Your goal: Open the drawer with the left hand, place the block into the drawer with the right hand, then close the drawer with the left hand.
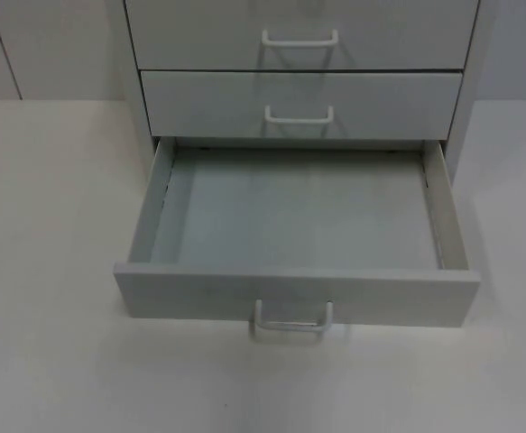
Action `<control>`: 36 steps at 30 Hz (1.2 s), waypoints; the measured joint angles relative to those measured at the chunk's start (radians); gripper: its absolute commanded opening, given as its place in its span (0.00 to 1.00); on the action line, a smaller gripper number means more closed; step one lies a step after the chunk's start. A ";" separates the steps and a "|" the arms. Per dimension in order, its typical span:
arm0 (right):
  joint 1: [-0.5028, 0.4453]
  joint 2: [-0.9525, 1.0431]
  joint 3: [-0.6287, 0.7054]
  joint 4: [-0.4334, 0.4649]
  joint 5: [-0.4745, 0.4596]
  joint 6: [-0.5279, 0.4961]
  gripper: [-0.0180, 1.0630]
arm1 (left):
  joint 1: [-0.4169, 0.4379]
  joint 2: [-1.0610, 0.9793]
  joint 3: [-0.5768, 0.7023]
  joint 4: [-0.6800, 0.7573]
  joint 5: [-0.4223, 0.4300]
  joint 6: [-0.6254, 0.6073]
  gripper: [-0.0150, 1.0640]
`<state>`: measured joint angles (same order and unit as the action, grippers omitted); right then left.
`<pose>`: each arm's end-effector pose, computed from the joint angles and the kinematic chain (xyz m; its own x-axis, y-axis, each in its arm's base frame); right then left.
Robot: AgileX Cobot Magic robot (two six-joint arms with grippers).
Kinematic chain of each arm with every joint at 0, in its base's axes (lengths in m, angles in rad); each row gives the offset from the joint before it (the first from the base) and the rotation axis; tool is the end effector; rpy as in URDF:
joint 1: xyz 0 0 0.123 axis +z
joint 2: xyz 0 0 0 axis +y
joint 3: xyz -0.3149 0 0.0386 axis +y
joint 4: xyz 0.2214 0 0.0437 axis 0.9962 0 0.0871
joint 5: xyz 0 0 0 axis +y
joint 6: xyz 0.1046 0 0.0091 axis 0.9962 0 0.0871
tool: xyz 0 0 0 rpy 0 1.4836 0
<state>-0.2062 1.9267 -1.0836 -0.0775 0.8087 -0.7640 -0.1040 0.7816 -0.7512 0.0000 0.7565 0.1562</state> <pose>0.3184 -0.0726 0.1636 -0.8189 -0.5728 0.0356 -0.5739 0.8177 -0.0439 0.1060 -0.0111 0.3415 -0.6166 0.2208 -0.7557 0.2022 0.9721 0.1190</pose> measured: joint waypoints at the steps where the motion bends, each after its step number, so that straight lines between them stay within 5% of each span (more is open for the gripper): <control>1: 0.000 0.002 0.000 -0.002 0.000 0.007 0.37 | 0.000 0.000 0.000 0.000 0.000 0.000 0.96; 5: 0.000 0.000 0.000 -0.004 0.004 0.010 0.02 | 0.000 0.000 0.000 0.000 -0.002 0.000 0.96; 15: 0.008 -0.185 0.000 -0.004 0.018 0.012 0.02 | 0.000 0.000 0.000 0.000 -0.002 0.000 0.96; 20: 0.010 -0.338 0.000 0.159 0.081 0.046 0.02 | 0.000 0.000 0.000 0.000 -0.004 0.000 0.96; 23: 0.068 -0.452 0.000 0.214 0.149 0.215 0.02 | 0.000 0.000 0.000 0.000 -0.004 0.000 0.96; 25: 0.136 -0.501 0.000 0.157 0.197 0.370 0.02 | 0.000 0.000 0.000 0.000 -0.004 0.000 0.96; 26: 0.136 -0.501 0.000 0.157 0.197 0.370 0.02 | 0.000 0.000 0.000 0.000 -0.004 0.000 0.96; 30: 0.313 -0.550 0.000 -0.025 0.269 0.702 0.02 | 0.000 0.000 0.000 0.000 -0.004 0.000 0.96; 36: 0.464 -0.558 0.000 -0.087 0.263 0.850 0.02 | 0.000 0.000 0.000 0.000 -0.004 0.000 0.96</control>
<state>0.2581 1.3686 -1.0836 -0.1642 1.0712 0.0855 -0.1040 0.7816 -0.7512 0.0000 0.7526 0.1562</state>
